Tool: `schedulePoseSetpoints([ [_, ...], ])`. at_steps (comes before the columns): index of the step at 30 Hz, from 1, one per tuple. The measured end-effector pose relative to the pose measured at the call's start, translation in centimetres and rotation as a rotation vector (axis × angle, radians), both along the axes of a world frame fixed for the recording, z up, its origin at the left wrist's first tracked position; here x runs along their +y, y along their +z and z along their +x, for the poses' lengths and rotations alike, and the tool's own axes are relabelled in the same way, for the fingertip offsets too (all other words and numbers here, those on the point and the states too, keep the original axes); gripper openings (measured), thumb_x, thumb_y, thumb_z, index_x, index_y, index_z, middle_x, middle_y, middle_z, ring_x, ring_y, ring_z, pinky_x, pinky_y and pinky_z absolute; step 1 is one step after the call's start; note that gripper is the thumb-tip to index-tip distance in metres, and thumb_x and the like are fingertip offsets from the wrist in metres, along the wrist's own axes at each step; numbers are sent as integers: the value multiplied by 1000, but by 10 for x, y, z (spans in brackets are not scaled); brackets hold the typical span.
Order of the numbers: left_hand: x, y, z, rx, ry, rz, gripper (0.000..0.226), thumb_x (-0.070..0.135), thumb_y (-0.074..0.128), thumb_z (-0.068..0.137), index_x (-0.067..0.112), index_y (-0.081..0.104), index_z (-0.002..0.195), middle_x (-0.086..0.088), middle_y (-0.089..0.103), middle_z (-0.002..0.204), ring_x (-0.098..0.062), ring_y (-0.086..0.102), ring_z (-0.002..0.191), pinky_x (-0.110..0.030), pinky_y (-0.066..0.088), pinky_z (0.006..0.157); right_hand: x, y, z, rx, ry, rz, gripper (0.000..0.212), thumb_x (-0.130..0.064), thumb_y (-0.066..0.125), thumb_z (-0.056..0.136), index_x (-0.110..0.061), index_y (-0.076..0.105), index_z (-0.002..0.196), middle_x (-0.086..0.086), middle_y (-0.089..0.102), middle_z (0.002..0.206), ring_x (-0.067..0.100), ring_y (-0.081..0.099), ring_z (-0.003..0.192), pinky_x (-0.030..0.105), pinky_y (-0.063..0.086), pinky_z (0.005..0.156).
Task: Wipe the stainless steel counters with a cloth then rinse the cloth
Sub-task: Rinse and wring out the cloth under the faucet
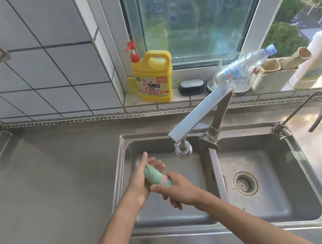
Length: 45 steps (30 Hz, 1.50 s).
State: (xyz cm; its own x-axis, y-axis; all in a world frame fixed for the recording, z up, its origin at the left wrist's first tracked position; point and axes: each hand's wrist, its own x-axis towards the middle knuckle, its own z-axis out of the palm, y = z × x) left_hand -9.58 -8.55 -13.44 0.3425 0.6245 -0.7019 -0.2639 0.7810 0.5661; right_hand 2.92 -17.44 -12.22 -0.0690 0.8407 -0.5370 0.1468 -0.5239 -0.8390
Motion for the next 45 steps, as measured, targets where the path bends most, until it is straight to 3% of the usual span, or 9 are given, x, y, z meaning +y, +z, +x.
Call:
schedulePoseSetpoints([
  [5,-34,23,-33,212,-325,171,56,81,63,82,30,83,94,1,81,104,-12,77,96,-39,61,92,-13,20,-6,-295,-66,156,47,-56,73,86,-20,51,107,-1,67,90,16,64,69,34,50,58],
  [11,-52,33,-40,119,-145,291,51,40,86,79,10,73,118,-12,78,115,-22,74,106,-32,60,89,-29,39,-1,-276,67,345,31,-38,58,104,-8,65,104,6,62,80,14,51,71,48,50,74],
  [14,-50,40,-45,-5,-155,320,40,26,80,84,6,75,118,-18,75,116,-26,70,107,-38,57,99,-37,49,9,-186,101,400,30,-27,49,109,-8,62,89,-5,57,76,10,50,68,35,49,67],
  [21,-51,66,-48,96,-342,545,43,38,84,80,15,78,116,-15,79,112,-24,75,100,-36,60,90,-39,54,17,-480,-18,486,39,-20,49,104,-10,52,66,1,58,70,19,57,71,49,47,73],
  [28,-47,77,-53,256,-508,669,57,47,98,62,12,79,103,-16,80,90,-26,75,75,-38,60,68,-27,67,30,62,-428,234,35,-32,61,82,-1,53,69,10,44,65,15,43,59,32,36,59],
  [35,-27,71,-71,573,-580,1045,29,45,95,64,38,82,89,13,67,84,-6,60,76,-27,48,76,-22,86,47,367,-467,50,24,-13,65,96,-10,81,79,9,74,72,19,72,60,24,55,54],
  [38,-26,71,-75,721,-566,1263,38,30,94,73,39,74,104,20,64,107,0,62,102,-22,48,93,-21,97,45,424,-401,-48,10,-12,70,92,-3,76,93,15,74,87,25,72,72,35,56,71],
  [41,-36,71,-71,597,-563,1264,68,26,92,77,36,59,135,22,61,138,2,57,130,-15,42,108,-16,106,30,548,-385,-109,17,-8,71,90,1,71,104,17,73,92,25,72,75,36,60,74],
  [45,-56,61,-67,218,-368,930,54,8,80,84,31,58,128,2,73,123,-14,70,111,-25,57,89,-5,120,10,769,-408,-199,22,-12,60,100,6,67,110,20,75,98,25,76,76,33,65,70],
])
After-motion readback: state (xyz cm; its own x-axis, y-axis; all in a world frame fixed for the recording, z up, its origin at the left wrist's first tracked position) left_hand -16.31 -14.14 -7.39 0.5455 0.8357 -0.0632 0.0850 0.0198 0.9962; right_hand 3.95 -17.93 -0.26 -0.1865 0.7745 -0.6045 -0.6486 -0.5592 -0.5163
